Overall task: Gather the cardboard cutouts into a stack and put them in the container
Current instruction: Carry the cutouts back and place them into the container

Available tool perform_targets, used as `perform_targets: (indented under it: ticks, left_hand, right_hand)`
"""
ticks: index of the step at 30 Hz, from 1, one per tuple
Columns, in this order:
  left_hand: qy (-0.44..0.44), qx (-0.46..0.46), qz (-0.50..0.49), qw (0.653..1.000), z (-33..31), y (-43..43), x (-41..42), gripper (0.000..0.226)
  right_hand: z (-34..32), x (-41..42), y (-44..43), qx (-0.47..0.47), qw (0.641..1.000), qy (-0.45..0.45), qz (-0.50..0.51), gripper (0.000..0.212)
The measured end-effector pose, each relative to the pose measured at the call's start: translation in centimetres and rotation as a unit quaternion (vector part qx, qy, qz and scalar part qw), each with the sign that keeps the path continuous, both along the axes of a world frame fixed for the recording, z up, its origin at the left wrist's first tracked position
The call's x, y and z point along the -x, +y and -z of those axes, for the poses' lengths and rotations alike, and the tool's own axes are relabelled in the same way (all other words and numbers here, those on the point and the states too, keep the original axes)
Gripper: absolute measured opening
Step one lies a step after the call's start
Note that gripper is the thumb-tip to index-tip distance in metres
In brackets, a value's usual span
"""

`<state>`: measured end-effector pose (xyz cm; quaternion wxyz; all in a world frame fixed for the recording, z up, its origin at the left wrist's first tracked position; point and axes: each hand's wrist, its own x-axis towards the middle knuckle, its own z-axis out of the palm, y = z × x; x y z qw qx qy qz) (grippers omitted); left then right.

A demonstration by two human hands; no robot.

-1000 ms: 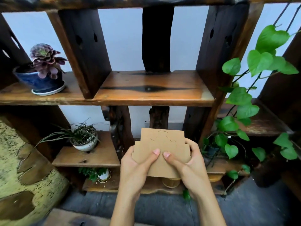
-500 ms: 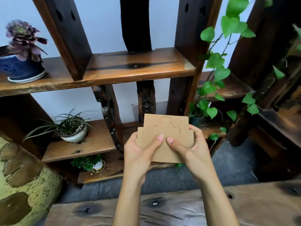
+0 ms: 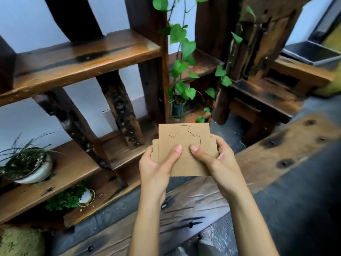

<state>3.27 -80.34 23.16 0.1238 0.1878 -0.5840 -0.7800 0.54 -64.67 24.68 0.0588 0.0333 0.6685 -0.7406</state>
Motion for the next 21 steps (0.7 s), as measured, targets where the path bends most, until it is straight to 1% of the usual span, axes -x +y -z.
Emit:
perform_targets:
  ticks: [4, 6, 10, 14, 18, 21]
  left_hand:
    - [0.007, -0.006, 0.037, 0.999, 0.4, 1.6, 0.1, 0.03]
    - [0.012, -0.007, 0.058, 0.998, 0.6, 2.8, 0.2, 0.033]
    - [0.019, -0.001, 0.092, 0.996, 1.0, 5.3, 0.6, 0.029]
    - [0.022, 0.006, 0.128, 0.991, 1.3, 8.2, 1.1, 0.032]
    - [0.019, 0.0, 0.154, 0.988, 1.5, 11.8, 1.2, 0.031]
    - [0.018, 0.007, 0.167, 0.986, 1.4, 14.6, 1.0, 0.037]
  right_hand:
    - [0.5, -1.1, 1.9, 0.01, 0.999, -0.02, 0.041, 0.045]
    - [0.7, -1.5, 3.1, 0.019, 0.998, -0.025, 0.06, 0.047]
    - [1.1, -2.2, 5.6, 0.031, 0.995, -0.026, 0.091, 0.06]
    - [1.5, -2.6, 8.7, 0.046, 0.991, -0.028, 0.122, 0.06]
    - [1.9, -3.3, 12.4, 0.043, 0.987, -0.029, 0.154, 0.06]
    - [2.2, -4.0, 15.1, 0.04, 0.983, -0.028, 0.177, 0.059]
